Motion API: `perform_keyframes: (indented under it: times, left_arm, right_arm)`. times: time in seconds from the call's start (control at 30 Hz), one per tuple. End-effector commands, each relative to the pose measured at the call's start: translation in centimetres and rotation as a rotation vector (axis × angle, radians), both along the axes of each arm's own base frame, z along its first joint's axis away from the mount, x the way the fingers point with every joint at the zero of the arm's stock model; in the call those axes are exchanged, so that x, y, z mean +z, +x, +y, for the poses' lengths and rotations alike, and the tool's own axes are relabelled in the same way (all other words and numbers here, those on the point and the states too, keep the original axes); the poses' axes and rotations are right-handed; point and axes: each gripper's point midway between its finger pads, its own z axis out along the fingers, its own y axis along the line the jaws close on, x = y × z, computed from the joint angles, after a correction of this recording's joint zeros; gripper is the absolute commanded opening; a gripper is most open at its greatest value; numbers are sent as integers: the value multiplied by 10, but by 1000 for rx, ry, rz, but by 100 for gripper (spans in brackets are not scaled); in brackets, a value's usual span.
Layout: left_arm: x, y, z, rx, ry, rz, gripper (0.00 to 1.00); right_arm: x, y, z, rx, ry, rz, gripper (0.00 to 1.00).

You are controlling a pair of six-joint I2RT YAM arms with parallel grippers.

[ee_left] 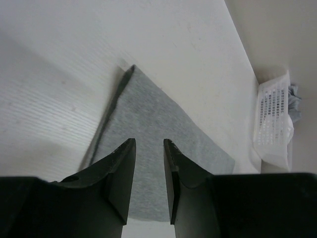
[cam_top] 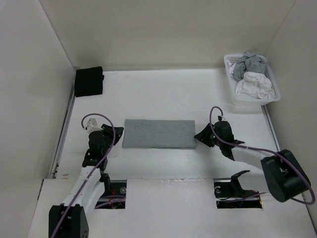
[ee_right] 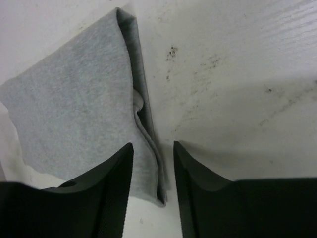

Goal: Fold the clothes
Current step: Fold the tank top

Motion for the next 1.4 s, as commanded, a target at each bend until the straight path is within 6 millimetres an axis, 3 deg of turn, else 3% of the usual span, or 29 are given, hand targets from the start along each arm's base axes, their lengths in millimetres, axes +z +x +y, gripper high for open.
perform_keyframes:
  times: [0.0,0.1,0.2,0.37,0.6,0.7,0.77,0.93,1.07,1.2,1.27,1.37]
  left_arm:
    - [53,23,-16,-35,8,-175,27]
    - [59,26,-28,-55,8,-198,27]
    - [63,27,-38,-76,5,-212,27]
    - [62,29,-56,-124,-6,-208,27]
    - [62,28,-93,-209,-45,-214,27]
    - [65,28,-103,-231,-55,-221,27]
    - [67,27,-107,-240,-63,-224,27]
    - [69,19,-104,-237,-85,-236,27]
    - [70,14,-95,-221,-95,-244,28]
    - [72,11,-81,-192,-97,-252,29]
    - [75,12,-75,-181,-97,-260,29]
    - [80,13,-68,-169,-104,-271,29]
  right_arm:
    - [19,19,26,69,124,-62,37]
    - [13,21,37,82,182,-42,29]
    - [13,27,38,52,231,-53,10]
    - [52,34,17,-37,248,-194,2]
    - [108,25,-27,-90,-22,-303,3]
    - [136,26,-24,-41,-115,-333,3]
    - [148,27,-8,9,-139,-346,3]
    - [159,29,58,173,-229,-352,4]
    - [141,27,119,313,-319,-299,5]
    - [108,30,176,419,-398,-227,9]
    - [96,36,205,450,-409,-206,16]
    - [98,32,243,492,-406,-216,41]
